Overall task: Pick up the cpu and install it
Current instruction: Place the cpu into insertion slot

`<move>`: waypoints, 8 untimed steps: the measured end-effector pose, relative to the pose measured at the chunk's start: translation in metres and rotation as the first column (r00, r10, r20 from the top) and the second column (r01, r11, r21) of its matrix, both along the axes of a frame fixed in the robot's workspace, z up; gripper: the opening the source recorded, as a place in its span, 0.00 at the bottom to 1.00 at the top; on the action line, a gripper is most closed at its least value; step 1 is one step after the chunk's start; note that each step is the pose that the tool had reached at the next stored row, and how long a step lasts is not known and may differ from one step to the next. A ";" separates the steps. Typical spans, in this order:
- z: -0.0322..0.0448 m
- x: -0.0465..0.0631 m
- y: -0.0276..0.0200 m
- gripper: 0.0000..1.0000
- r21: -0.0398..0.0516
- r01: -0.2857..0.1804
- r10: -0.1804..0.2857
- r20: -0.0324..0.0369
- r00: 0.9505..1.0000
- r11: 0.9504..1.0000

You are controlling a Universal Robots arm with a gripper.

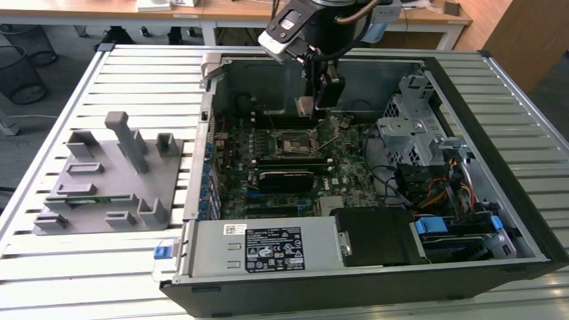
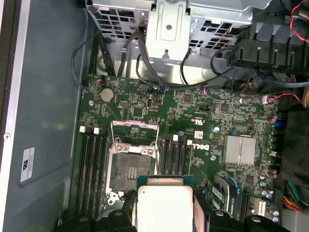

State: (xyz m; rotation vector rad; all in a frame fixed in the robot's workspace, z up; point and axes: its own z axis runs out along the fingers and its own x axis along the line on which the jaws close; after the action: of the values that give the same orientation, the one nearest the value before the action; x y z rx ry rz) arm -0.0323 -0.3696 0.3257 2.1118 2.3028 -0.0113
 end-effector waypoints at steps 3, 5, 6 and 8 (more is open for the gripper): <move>-0.0033 -0.001 0.0027 0.54 0.000 0.000 0.000 0.000 1.000 1.000; -0.0062 -0.001 0.0047 0.54 0.000 0.000 0.000 0.000 1.000 1.000; -0.0073 -0.001 0.0055 0.54 0.000 0.000 0.000 0.000 1.000 1.000; -0.0093 -0.001 0.0062 0.54 0.000 0.000 0.000 0.000 1.000 1.000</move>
State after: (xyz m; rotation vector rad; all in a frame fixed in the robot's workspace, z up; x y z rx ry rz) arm -0.0333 -0.3634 0.3164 2.1119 2.3028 -0.0109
